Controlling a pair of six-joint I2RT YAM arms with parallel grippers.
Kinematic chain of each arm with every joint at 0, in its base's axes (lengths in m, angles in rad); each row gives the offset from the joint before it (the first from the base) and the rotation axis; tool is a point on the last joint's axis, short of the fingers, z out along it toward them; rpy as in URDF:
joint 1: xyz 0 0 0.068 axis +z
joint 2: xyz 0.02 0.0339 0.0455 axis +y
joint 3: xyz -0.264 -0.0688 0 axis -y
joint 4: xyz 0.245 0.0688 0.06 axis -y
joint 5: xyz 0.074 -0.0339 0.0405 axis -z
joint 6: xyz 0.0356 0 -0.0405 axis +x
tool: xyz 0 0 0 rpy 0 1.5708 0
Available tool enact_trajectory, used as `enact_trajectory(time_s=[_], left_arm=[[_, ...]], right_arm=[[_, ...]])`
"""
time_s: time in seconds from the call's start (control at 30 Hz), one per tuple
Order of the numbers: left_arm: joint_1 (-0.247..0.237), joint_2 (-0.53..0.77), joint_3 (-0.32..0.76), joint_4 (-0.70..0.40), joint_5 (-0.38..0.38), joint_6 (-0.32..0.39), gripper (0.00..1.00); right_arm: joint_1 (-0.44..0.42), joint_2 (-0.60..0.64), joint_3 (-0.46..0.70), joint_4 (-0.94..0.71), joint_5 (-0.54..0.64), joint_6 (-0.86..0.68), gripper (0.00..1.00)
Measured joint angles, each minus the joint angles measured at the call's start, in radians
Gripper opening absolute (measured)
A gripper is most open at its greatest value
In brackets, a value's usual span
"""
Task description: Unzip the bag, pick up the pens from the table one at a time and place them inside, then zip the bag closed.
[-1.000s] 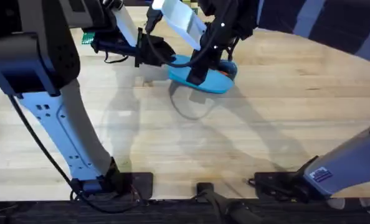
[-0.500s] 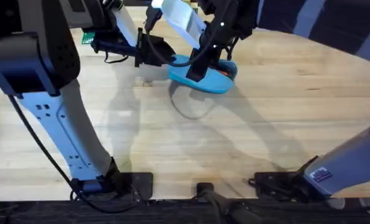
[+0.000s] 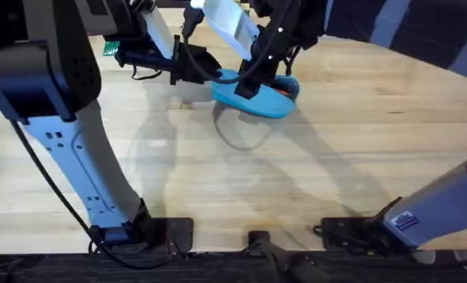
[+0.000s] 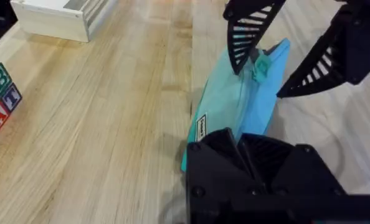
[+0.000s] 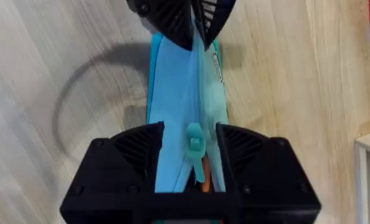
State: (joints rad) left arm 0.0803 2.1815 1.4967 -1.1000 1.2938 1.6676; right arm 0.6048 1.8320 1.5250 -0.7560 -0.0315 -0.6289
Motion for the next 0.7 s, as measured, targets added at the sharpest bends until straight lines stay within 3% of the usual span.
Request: enact_trajectory(time_s=[0.17,0.5,0.7], left_arm=[[0.000,0.000,0.000,0.000,0.000,0.000,0.042],[0.000,0.000,0.000,0.000,0.000,0.000,0.042],[0.000,0.000,0.000,0.000,0.000,0.000,0.042]], right_arm=[[0.000,0.000,0.004,0.000,0.000,0.000,0.514],[0.000,0.000,0.010,0.000,0.029,0.000,0.376],[0.000,0.000,0.011,-0.018,0.046,0.000,0.393]])
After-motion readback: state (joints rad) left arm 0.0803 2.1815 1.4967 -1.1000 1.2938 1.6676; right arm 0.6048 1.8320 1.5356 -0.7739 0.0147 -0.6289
